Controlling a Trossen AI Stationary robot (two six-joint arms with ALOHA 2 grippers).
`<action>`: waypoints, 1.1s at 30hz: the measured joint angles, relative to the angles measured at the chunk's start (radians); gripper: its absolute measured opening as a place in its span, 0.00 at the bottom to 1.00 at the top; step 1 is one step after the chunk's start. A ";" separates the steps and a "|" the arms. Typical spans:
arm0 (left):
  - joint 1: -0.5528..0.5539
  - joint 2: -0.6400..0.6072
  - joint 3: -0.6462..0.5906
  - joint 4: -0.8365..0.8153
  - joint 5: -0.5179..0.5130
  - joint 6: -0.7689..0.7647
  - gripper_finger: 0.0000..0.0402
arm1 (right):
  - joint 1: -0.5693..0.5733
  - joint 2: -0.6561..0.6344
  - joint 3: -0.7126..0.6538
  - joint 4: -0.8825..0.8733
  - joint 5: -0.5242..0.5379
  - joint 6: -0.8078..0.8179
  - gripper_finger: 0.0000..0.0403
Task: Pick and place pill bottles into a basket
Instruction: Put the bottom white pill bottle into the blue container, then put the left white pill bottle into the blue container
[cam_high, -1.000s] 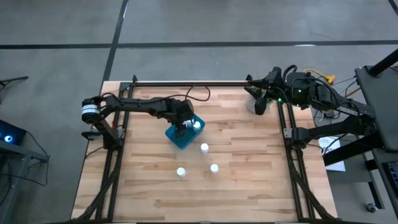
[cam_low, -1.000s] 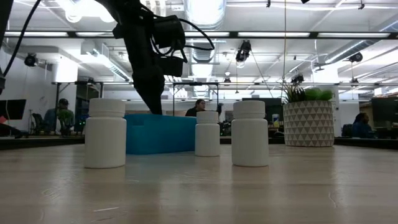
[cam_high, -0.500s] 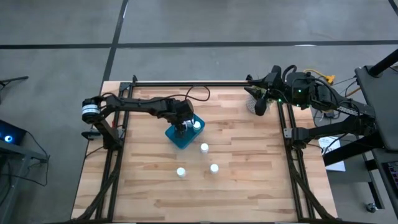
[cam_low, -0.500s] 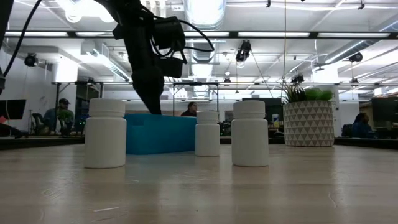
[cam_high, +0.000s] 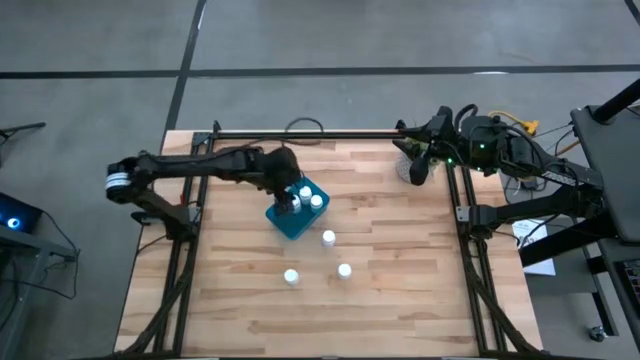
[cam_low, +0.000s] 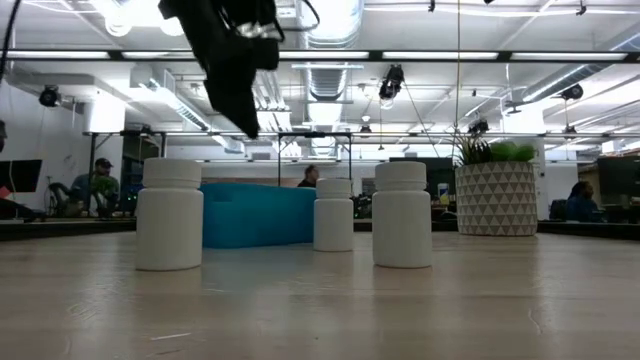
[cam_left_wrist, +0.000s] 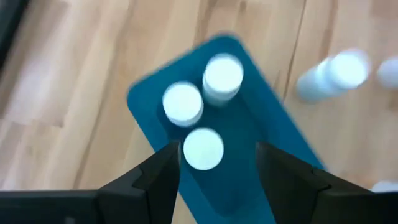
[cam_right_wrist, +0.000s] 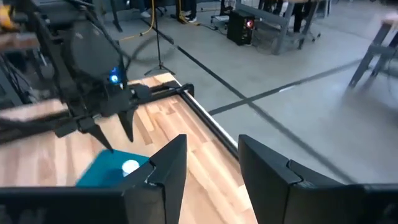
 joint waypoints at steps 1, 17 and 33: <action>-0.002 -0.025 0.000 -0.004 0.002 -0.002 0.47 | 0.000 0.000 0.000 0.000 -0.001 0.034 0.34; -0.104 -0.266 -0.002 0.077 0.177 -0.125 0.47 | 0.000 0.000 0.000 0.033 -0.051 0.216 0.33; -0.389 -0.234 -0.005 0.109 0.188 -0.078 0.47 | 0.009 0.013 0.000 0.108 -0.193 0.279 0.31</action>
